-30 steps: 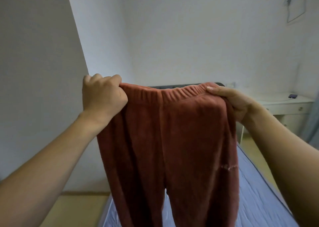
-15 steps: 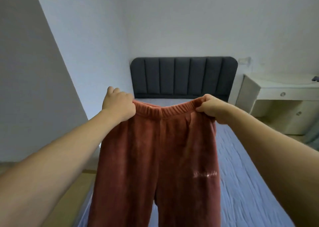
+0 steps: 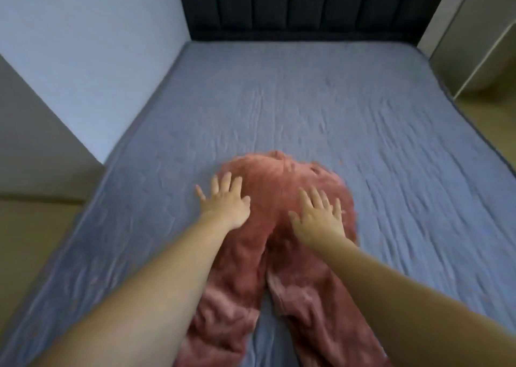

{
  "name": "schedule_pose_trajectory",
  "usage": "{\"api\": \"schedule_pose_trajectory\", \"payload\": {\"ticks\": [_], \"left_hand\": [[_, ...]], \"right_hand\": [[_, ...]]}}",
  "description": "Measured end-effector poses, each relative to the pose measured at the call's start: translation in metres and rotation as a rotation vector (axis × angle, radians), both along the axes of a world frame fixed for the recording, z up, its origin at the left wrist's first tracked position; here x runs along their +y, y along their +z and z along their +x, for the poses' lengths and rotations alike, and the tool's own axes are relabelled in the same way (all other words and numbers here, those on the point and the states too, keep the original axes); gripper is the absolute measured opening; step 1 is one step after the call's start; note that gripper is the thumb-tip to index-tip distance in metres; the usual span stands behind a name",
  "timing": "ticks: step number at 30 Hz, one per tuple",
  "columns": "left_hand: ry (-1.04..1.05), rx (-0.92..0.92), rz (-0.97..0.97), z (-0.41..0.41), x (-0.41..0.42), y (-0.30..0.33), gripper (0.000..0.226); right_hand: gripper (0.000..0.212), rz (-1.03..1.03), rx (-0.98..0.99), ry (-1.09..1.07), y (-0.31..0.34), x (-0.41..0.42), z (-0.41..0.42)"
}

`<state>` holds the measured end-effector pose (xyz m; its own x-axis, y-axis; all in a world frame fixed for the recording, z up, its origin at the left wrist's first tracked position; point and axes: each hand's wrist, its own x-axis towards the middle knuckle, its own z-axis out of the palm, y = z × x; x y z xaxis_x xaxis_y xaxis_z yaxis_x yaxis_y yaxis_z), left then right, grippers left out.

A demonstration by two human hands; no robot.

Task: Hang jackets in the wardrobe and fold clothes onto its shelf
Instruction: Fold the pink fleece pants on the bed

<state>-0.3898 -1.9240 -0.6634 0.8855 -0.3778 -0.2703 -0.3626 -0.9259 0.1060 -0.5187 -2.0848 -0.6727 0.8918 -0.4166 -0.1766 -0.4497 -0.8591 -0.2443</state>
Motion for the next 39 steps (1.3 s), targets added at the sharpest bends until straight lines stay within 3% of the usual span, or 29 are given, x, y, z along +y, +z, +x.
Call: {"api": "schedule_pose_trajectory", "payload": {"ticks": [5,10,31,39], "left_hand": [[-0.004,0.176,0.063,-0.014,0.010,-0.179,0.067],[-0.048,-0.209,-0.027,-0.029,0.015,-0.255,0.070],[-0.063,-0.261,-0.013,-0.021,0.012,-0.258,0.072],[0.024,-0.329,0.204,-0.040,0.008,-0.253,0.066]], "right_hand": [[0.065,-0.019,0.215,-0.051,-0.173,-0.022,-0.032],[0.065,-0.189,-0.024,-0.051,-0.245,-0.018,-0.035],[0.066,-0.247,-0.069,-0.057,-0.247,-0.018,-0.032],[0.068,-0.351,-0.062,-0.063,-0.245,0.001,-0.047]]}}
